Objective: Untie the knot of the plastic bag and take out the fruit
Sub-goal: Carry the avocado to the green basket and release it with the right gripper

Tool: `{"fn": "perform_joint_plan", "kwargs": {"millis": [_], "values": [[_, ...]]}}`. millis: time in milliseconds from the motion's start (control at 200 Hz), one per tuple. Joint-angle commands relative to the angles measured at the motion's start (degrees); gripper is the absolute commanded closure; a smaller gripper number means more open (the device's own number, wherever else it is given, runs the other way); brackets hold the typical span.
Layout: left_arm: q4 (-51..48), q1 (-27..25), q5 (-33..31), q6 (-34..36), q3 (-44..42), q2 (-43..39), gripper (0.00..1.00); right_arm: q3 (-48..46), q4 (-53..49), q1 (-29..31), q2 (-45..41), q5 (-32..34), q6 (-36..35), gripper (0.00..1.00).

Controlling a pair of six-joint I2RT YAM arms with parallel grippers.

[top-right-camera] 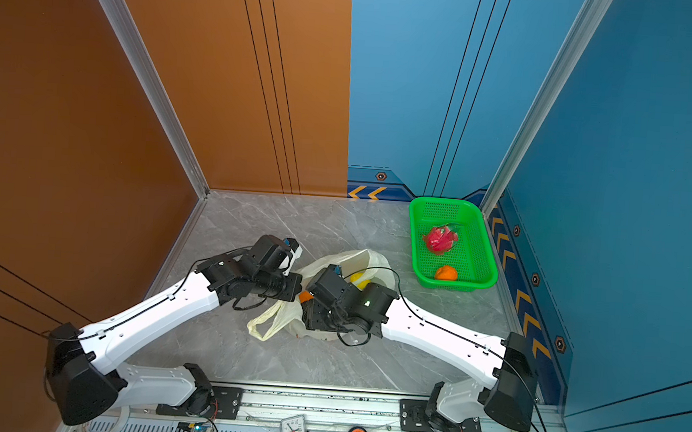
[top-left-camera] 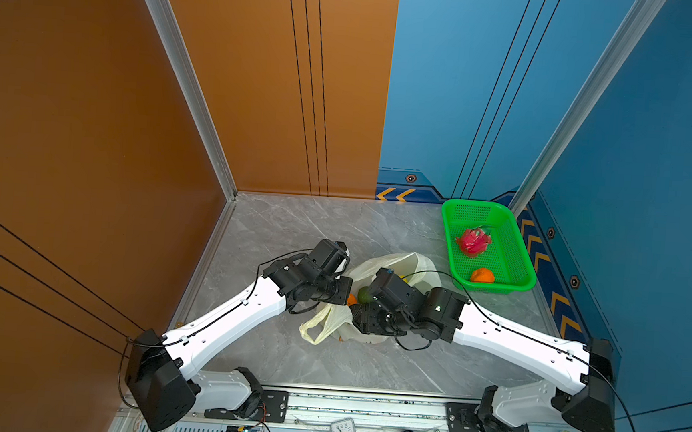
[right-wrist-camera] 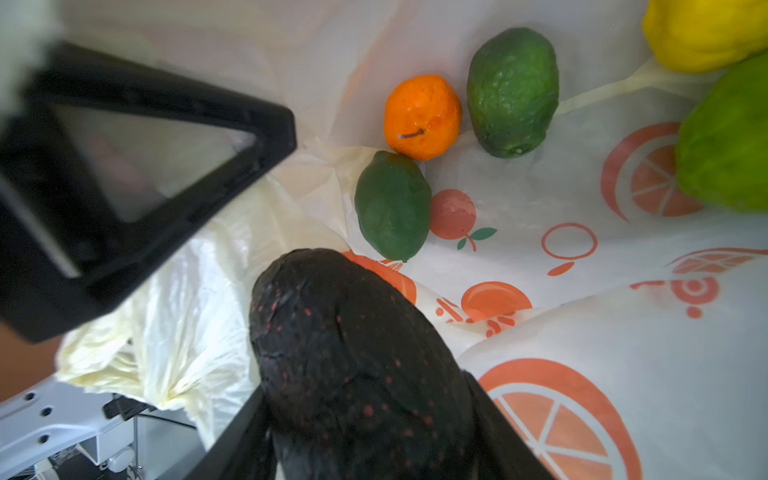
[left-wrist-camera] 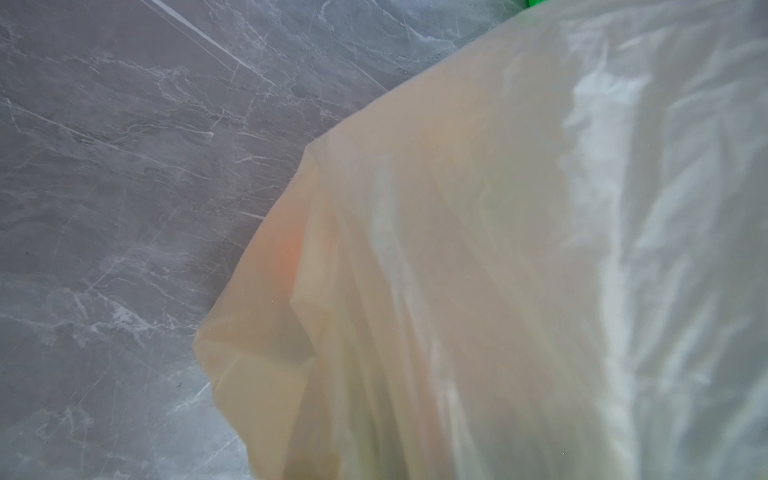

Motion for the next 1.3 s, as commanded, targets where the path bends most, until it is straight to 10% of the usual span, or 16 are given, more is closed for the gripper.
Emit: {"fn": "perform_joint_plan", "kwargs": {"millis": [0, 781, 1297], "values": [[0.18, 0.59, -0.09, 0.66, 0.19, -0.39, 0.99, 4.65, -4.26, -3.06, -4.42, 1.89, -2.02, 0.55], [0.19, -3.45, -1.08, -1.14, 0.92, 0.06, 0.99, 14.55, -2.12, -58.62, 1.17, -15.73, -19.43, 0.55], [0.21, -4.89, -1.0, -1.23, 3.76, 3.61, 0.98, 12.46, 3.15, -73.89, 19.81, -9.78, -29.76, 0.55]]}}
